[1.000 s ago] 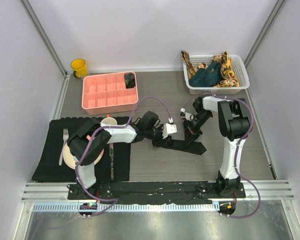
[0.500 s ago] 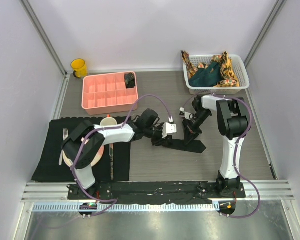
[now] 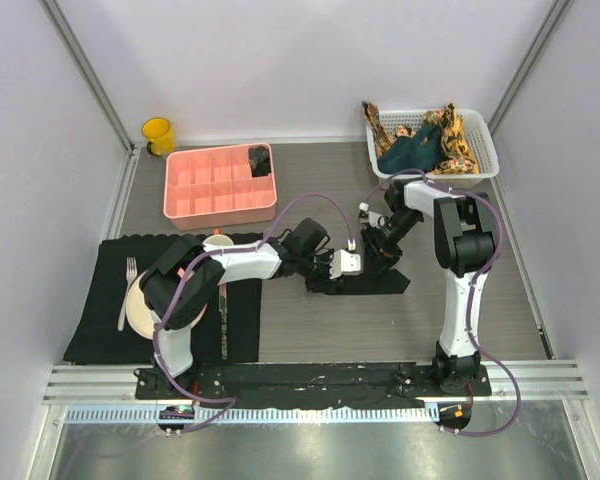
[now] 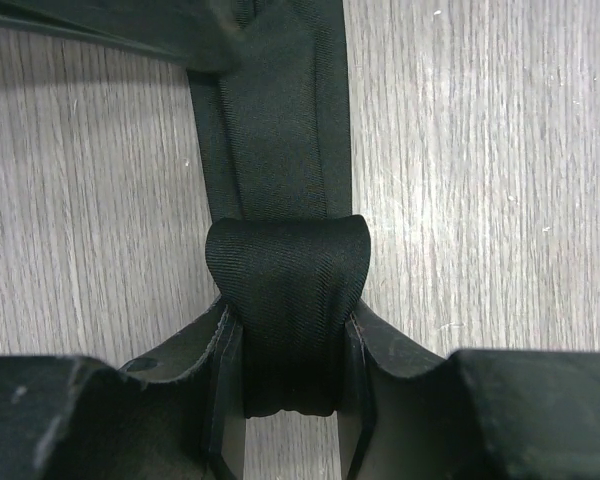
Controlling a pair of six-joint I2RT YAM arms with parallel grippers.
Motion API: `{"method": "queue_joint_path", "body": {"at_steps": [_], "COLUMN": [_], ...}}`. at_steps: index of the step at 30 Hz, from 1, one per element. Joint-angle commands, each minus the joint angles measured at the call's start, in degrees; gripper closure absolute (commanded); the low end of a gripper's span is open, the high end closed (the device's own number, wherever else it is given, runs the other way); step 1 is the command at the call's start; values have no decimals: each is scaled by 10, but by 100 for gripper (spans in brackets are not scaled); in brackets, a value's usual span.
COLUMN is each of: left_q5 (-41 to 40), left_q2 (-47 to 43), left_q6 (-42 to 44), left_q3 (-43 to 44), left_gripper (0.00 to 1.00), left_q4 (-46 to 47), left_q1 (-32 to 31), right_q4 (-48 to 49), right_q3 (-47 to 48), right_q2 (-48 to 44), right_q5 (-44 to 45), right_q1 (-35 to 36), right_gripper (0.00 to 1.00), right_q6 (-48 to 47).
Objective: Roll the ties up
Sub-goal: Roll the tie at the center of the board.
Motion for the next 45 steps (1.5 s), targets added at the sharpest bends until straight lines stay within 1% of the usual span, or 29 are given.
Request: {"method": "queue_joint_path", "body": {"at_steps": [1,3,5,7,9,10,11,14,20,26,35,39,45], "left_q5": [-74,-82,-85,-95,-97,-98,-100,-103,-105,-105,-108,-107,-103], "left_q2": [37,39,42,47,49,48,48,43,39,40,42,42,46], "left_q6": [11,2,-3,-18,-27,-31,-36,-39,-42,-45,-47,-46,-47], "left_q3": [-8,-6,-4,-1,-1,-3,-7,-15,-23,-23,-23,-24,-22], "left_gripper": [86,86,86,85,85,85,85,85,82,79,78,78,78], "left_q4": [-77,-74,-68,-63,-62,-60,-55,-54,-52,-54,-59,-60,-60], "left_q1": [-2,-3,-3,-3,-3,-3,-3,-2,-2,-3,-2,-3,-3], "right_q4": [-23,-43,-34,-11,54,79,133,213,268,272,223,216,213], "right_q3": [61,65,45,-2,-49,-62,-73,-102,-128,-146,-162,-165,-167], "right_q2": [-63,-82,-95,-107,-112,-117,-119,-123,-102,-87,-100,-118,-117], "right_q5": [-46,-90,-121,-160,-194,-201,-201,-183,-187,-190,-209,-217,-213], "right_q1": [-18,-18,-15,-8,1,5,10,26,41,52,56,56,56], "right_gripper": [54,51,49,50,52,53,54,53,54,56,53,50,51], "right_q6": [-18,-7,12,29,80,100,118,168,193,185,146,145,144]}}
